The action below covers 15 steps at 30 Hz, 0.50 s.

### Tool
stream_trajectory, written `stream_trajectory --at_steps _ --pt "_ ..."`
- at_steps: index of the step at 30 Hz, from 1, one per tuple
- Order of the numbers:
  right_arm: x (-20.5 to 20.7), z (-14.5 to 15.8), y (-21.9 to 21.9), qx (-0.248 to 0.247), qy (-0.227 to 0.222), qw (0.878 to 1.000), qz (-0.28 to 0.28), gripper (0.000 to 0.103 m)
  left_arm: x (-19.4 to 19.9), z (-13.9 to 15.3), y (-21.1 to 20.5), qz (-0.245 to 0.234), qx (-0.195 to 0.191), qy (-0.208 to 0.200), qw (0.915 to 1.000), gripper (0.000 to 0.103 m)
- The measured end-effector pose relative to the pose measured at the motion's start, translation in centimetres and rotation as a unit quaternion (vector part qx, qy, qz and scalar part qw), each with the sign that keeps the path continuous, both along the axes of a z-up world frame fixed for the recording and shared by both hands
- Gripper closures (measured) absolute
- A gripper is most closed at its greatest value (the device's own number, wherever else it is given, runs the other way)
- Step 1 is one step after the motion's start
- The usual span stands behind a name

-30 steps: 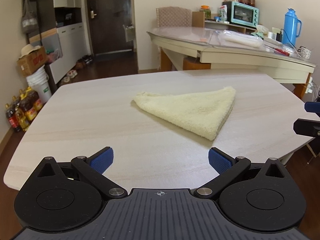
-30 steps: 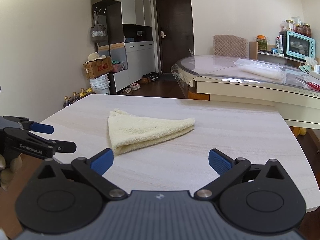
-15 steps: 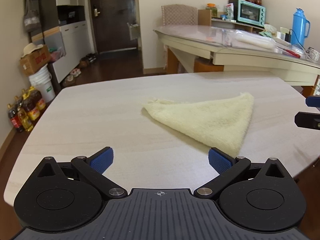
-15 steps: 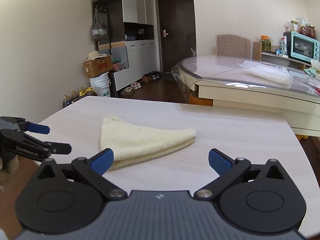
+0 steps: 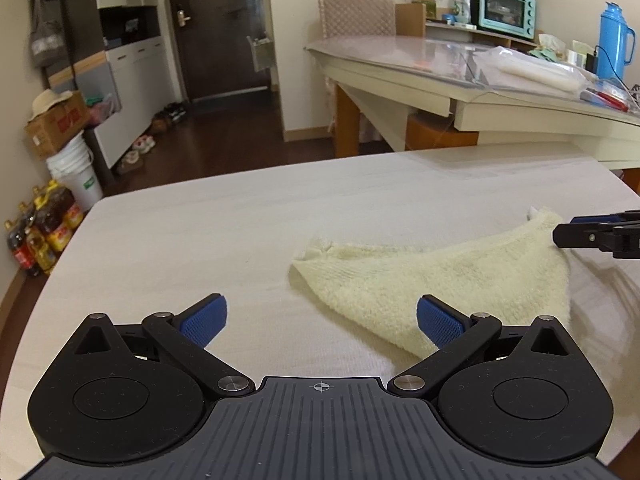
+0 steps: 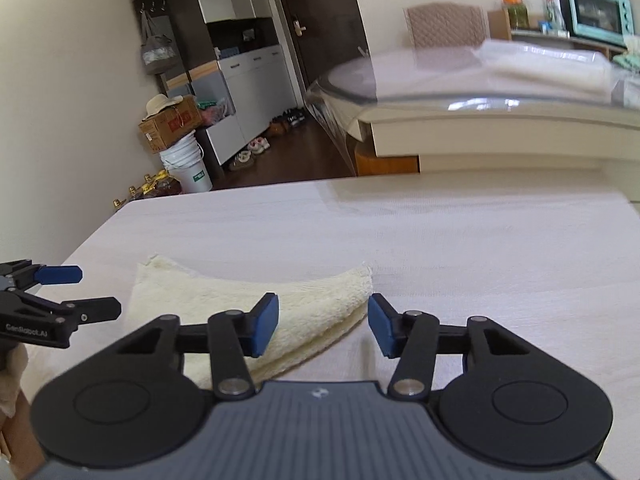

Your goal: Fold towel

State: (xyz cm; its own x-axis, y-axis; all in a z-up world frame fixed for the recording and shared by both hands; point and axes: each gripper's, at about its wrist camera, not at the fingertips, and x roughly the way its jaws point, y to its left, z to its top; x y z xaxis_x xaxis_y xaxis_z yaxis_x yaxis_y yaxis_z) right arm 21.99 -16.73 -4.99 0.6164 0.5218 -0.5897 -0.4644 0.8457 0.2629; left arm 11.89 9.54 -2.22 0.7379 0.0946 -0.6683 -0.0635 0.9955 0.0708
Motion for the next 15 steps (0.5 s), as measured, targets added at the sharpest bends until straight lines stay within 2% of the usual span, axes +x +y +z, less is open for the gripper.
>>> stream_trajectory --at_steps 2,3,4,6,10,13,15 --pt "0.3 -0.4 0.2 0.001 -0.001 1.000 -0.004 0.071 0.4 -0.3 0.2 0.000 -0.001 0.003 1.0000 0.000" --pt "0.3 -0.4 0.2 0.000 -0.006 1.000 -0.006 0.085 0.6 -0.4 0.3 0.001 -0.002 0.004 1.0000 0.000" --pt "0.2 -0.5 0.3 -0.002 -0.011 1.000 -0.008 0.093 0.7 -0.5 0.5 0.002 -0.002 0.005 1.0000 0.000" --pt "-0.4 0.0 0.4 -0.009 -0.032 0.999 -0.010 0.095 0.8 -0.5 1.0 0.004 -0.001 0.006 1.0000 0.000" --pt "-3.7 2.0 1.8 -0.045 -0.104 0.993 0.019 0.096 0.6 -0.2 2.4 0.018 0.012 0.003 0.9998 0.000" --pt "-6.8 3.3 3.7 -0.036 -0.125 0.987 0.094 0.097 0.0 0.3 4.1 0.033 0.029 -0.003 0.9990 0.000" --pt "-8.2 3.5 4.8 -0.035 -0.126 0.984 0.122 0.097 -0.4 0.6 5.0 0.042 0.036 -0.005 0.9985 0.000"
